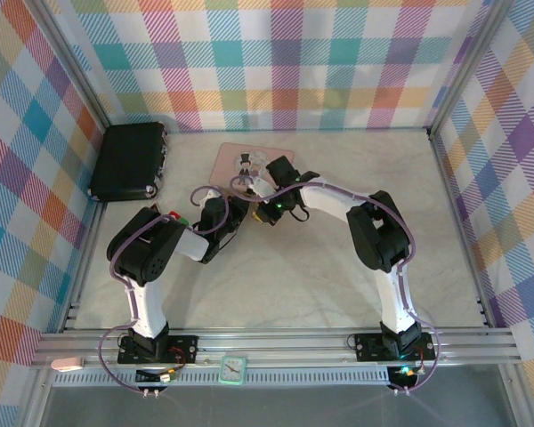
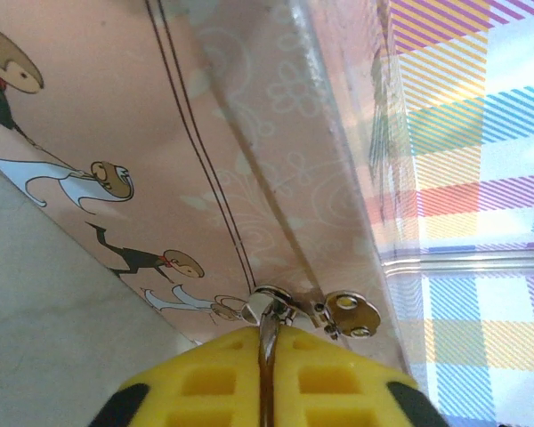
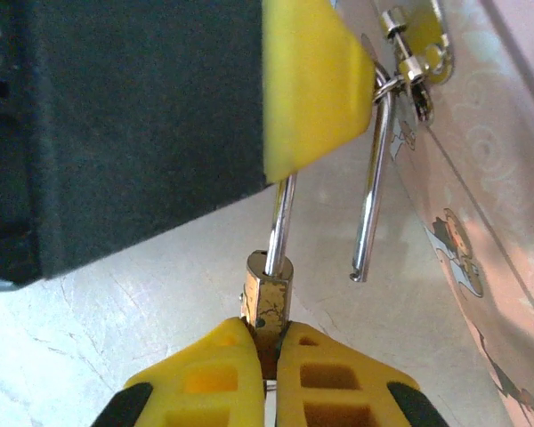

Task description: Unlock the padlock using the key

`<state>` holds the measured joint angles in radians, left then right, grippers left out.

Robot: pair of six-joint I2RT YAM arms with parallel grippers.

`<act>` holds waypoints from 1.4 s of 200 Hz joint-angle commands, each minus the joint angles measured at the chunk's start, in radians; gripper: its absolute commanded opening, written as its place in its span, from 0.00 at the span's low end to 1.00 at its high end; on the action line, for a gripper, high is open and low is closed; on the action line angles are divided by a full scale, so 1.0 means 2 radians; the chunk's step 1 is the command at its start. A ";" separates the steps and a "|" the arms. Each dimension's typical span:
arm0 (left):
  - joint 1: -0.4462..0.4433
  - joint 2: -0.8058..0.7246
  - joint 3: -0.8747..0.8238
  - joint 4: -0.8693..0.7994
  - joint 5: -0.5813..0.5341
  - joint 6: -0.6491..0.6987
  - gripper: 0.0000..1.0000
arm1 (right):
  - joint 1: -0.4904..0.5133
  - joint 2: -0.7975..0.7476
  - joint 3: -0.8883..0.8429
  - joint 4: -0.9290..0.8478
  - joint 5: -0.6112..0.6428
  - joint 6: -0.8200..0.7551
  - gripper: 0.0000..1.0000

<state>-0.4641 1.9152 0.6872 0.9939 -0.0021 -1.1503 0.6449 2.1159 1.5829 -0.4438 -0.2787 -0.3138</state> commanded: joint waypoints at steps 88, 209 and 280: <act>-0.005 0.024 -0.005 -0.009 -0.014 0.002 0.00 | -0.022 -0.149 -0.103 0.070 -0.033 0.205 0.52; -0.018 0.017 0.002 -0.020 -0.035 0.008 0.00 | -0.071 -0.028 -0.005 0.129 0.143 0.441 0.87; -0.023 0.018 -0.006 -0.012 -0.087 -0.009 0.00 | -0.075 -0.008 -0.015 0.112 0.199 0.522 0.79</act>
<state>-0.4980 1.9339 0.6895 1.0241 -0.1013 -1.1416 0.4976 2.0956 1.5822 -0.2039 0.0544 0.6281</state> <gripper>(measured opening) 0.048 0.804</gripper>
